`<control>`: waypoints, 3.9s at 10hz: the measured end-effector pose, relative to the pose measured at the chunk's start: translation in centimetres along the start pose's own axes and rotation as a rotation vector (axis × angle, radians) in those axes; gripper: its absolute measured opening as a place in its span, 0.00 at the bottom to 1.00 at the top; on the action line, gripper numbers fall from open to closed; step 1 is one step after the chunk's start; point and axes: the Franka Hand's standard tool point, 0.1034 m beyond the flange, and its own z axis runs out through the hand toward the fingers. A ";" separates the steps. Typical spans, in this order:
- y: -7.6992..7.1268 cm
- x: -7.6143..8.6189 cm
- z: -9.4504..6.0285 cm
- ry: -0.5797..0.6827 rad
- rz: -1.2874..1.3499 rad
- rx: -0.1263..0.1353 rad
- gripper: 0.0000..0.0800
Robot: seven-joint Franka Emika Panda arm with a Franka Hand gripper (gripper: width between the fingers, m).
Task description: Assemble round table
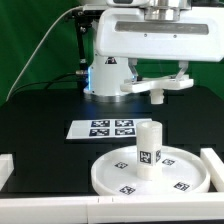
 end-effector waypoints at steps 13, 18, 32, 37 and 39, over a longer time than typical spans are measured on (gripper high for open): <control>0.8 2.0 2.8 -0.097 -0.121 -0.069 0.56; 0.5 1.6 3.8 -0.100 -0.132 -0.073 0.56; 0.5 1.7 5.3 -0.071 0.052 -0.085 0.56; 0.3 1.5 5.3 -0.058 0.519 -0.085 0.56; 0.3 1.5 5.3 -0.063 0.681 -0.077 0.56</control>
Offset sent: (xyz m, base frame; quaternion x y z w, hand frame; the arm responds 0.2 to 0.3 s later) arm 0.0000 0.0000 0.0000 0.0000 0.0000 0.0000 1.0000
